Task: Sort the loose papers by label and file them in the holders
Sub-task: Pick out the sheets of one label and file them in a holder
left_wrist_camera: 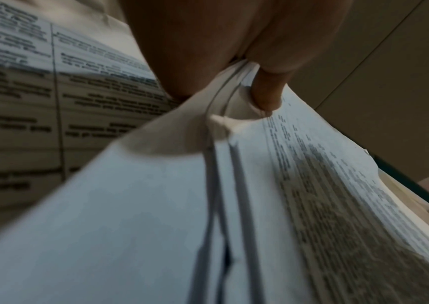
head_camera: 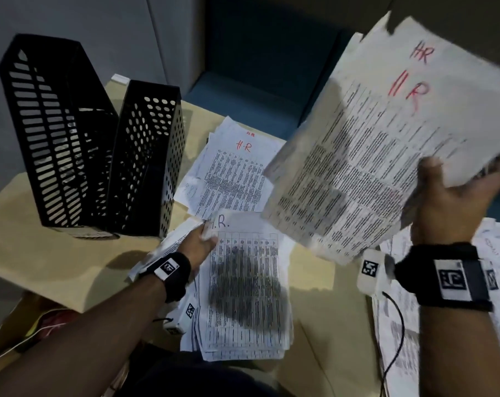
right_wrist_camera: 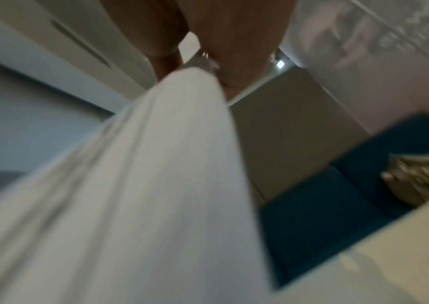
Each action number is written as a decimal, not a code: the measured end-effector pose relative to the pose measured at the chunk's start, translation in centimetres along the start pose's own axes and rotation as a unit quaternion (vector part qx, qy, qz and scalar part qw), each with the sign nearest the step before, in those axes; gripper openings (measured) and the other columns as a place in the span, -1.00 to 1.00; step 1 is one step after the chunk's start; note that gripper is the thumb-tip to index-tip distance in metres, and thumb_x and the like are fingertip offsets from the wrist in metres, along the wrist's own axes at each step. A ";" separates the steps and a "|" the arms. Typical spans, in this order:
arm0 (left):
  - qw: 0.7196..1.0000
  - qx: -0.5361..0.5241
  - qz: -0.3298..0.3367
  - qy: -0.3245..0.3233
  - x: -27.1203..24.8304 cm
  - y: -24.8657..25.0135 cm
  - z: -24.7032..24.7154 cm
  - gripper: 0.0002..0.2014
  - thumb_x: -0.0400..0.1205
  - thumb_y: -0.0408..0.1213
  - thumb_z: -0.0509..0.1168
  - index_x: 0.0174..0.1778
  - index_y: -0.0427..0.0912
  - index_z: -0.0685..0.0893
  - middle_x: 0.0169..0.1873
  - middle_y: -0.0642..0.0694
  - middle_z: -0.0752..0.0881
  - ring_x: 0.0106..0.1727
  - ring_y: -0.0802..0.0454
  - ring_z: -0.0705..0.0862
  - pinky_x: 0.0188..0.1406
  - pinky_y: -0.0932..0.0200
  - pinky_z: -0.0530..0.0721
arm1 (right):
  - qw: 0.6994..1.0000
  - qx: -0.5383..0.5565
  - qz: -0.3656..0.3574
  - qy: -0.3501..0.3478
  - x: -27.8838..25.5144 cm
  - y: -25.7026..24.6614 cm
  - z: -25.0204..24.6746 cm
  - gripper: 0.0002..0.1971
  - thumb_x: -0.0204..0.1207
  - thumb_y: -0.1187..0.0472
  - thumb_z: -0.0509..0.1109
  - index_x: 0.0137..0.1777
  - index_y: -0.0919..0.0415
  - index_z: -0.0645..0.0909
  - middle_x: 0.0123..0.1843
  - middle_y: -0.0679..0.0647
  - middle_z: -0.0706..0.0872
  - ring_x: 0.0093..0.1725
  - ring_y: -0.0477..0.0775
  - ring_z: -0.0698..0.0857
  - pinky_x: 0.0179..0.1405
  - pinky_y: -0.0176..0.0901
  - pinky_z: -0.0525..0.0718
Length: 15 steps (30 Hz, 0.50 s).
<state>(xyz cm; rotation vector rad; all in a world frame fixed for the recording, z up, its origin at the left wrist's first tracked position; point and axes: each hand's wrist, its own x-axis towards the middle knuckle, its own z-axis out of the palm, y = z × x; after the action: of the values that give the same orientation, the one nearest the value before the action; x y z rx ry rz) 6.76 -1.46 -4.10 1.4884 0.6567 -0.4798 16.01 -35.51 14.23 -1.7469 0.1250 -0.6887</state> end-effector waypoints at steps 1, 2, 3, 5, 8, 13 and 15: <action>1.000 0.023 0.011 0.003 0.2 -0.2 -0.1 -0.54 0.71 -0.23 0.25 0.55 -0.04 0.42 0.41 0.01 0.56 0.44 -0.07 0.49 0.44 -0.14 0.41 | 0.999 -0.014 0.031 -0.030 -0.7 0.4 0.2 -0.35 0.48 0.08 0.51 0.49 0.23 0.33 0.29 0.24 0.64 0.22 0.25 0.68 0.19 0.16 0.65; 0.999 0.045 0.018 0.010 0.3 -0.2 0.0 -0.55 0.70 -0.22 0.25 0.54 -0.06 0.44 0.35 -0.02 0.59 0.40 -0.10 0.53 0.35 -0.05 0.48 | 0.994 -0.061 0.075 -0.056 -2.0 0.6 0.7 -0.52 0.47 -0.05 0.49 0.31 0.14 0.52 0.02 0.17 0.74 -0.04 0.25 0.72 -0.08 0.18 0.68; 0.996 0.076 0.032 0.023 0.5 -0.4 -0.1 -0.57 0.70 -0.22 0.24 0.52 -0.10 0.47 0.28 -0.07 0.64 0.33 -0.12 0.58 0.22 0.04 0.53 | 0.982 -0.115 0.123 -0.089 -3.5 1.0 1.3 -0.65 0.47 -0.14 0.45 0.10 0.07 0.61 -0.17 0.07 0.72 -0.19 0.17 0.68 -0.24 0.08 0.61; 0.991 0.117 0.052 0.030 0.6 -0.3 -0.1 -0.61 0.70 -0.25 0.23 0.47 -0.16 0.53 0.15 -0.13 0.69 0.16 -0.11 0.64 -0.02 0.14 0.55 | 0.941 -0.212 0.195 -0.177 -7.0 2.2 2.7 -0.78 0.54 -0.10 0.39 -0.09 0.04 0.58 -0.22 0.00 0.66 -0.19 0.05 0.62 -0.25 -0.18 0.48; 0.987 0.139 0.080 0.017 0.3 0.3 0.0 -0.63 0.73 -0.21 0.21 0.46 -0.17 0.54 0.17 -0.11 0.68 0.28 -0.05 0.61 0.03 0.20 0.48 | 0.877 -0.285 0.264 -0.284 -11.9 4.9 4.7 -0.66 0.58 -0.09 0.34 -0.23 0.18 0.52 -0.26 0.02 0.61 -0.22 0.07 0.56 -0.47 -0.30 0.37; 0.998 0.018 0.053 0.015 -1.1 1.4 0.4 -0.39 0.71 0.16 0.07 0.61 -0.11 0.32 0.53 -0.04 0.44 0.58 -0.05 0.34 0.41 0.15 0.26 | 0.815 -0.348 0.277 -0.371 -16.6 8.5 6.9 -0.48 0.61 -0.19 0.23 -0.01 0.33 0.69 -0.19 0.14 0.69 -0.26 0.12 0.63 -0.50 -0.30 0.42; 0.998 -0.009 0.063 0.016 -1.2 0.8 0.4 -0.18 0.49 0.39 0.23 0.61 0.05 0.30 0.57 0.00 0.40 0.60 -0.12 0.33 0.52 -0.09 0.31 | 0.824 -0.339 0.284 -0.354 -17.5 8.9 7.7 -0.48 0.59 -0.18 0.26 0.01 0.36 0.67 -0.07 0.24 0.73 -0.18 0.18 0.66 -0.30 -0.19 0.51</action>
<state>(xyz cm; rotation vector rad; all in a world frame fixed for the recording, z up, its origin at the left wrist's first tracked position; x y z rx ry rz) 6.43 -1.94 -2.65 1.5132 0.5859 -0.3532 7.91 -24.13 -1.57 -2.3688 0.3895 0.5407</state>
